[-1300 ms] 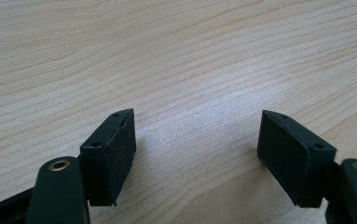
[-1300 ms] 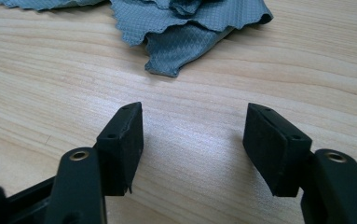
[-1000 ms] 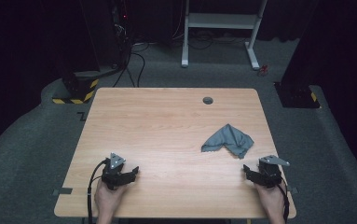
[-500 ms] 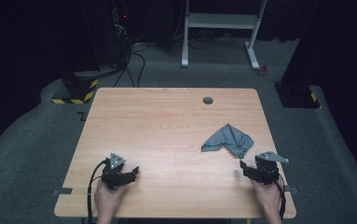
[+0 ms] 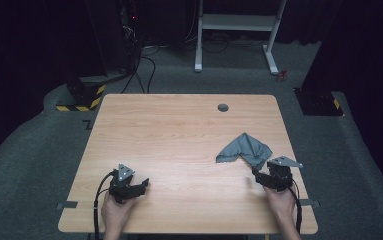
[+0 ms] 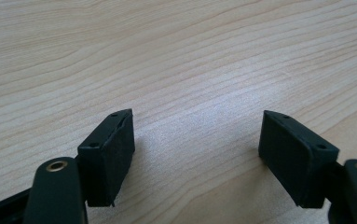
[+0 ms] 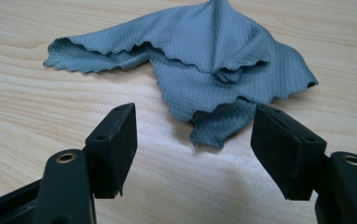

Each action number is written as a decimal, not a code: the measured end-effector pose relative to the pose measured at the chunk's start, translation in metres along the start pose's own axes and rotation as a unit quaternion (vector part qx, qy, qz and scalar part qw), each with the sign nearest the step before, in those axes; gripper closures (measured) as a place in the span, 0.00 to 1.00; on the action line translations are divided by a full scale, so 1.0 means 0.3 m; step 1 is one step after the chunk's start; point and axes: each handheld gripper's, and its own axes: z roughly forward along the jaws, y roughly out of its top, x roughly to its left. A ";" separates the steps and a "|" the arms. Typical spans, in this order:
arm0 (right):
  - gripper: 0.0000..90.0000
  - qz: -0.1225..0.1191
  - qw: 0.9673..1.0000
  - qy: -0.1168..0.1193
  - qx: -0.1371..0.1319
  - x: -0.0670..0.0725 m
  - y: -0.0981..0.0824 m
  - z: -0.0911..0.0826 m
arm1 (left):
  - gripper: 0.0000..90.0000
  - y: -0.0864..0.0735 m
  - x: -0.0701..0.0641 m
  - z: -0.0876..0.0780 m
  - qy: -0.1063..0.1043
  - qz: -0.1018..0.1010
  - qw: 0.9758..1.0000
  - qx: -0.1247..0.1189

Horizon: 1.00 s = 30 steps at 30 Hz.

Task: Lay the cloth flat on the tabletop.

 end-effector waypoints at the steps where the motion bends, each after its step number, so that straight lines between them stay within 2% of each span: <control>1: 0.35 0.002 1.000 -0.001 0.001 0.002 0.004 0.002 | 0.30 0.000 0.000 0.000 0.000 0.000 1.000 0.000; 10: 0.34 -0.014 1.000 0.002 0.004 0.016 0.058 0.039 | 0.30 0.000 0.000 0.000 0.000 0.000 1.000 -0.001; 18: 0.33 -0.016 1.000 0.008 0.001 0.031 0.103 0.075 | 0.30 0.000 0.000 0.000 0.000 0.000 1.000 -0.001; 27: 0.31 -0.023 1.000 0.006 0.016 0.046 0.136 0.125 | 0.30 0.000 0.000 0.000 0.000 -0.001 1.000 -0.001; 30: 0.31 -0.016 1.000 0.003 0.017 0.043 0.144 0.147 | 0.30 0.000 0.000 0.000 0.000 -0.001 1.000 0.000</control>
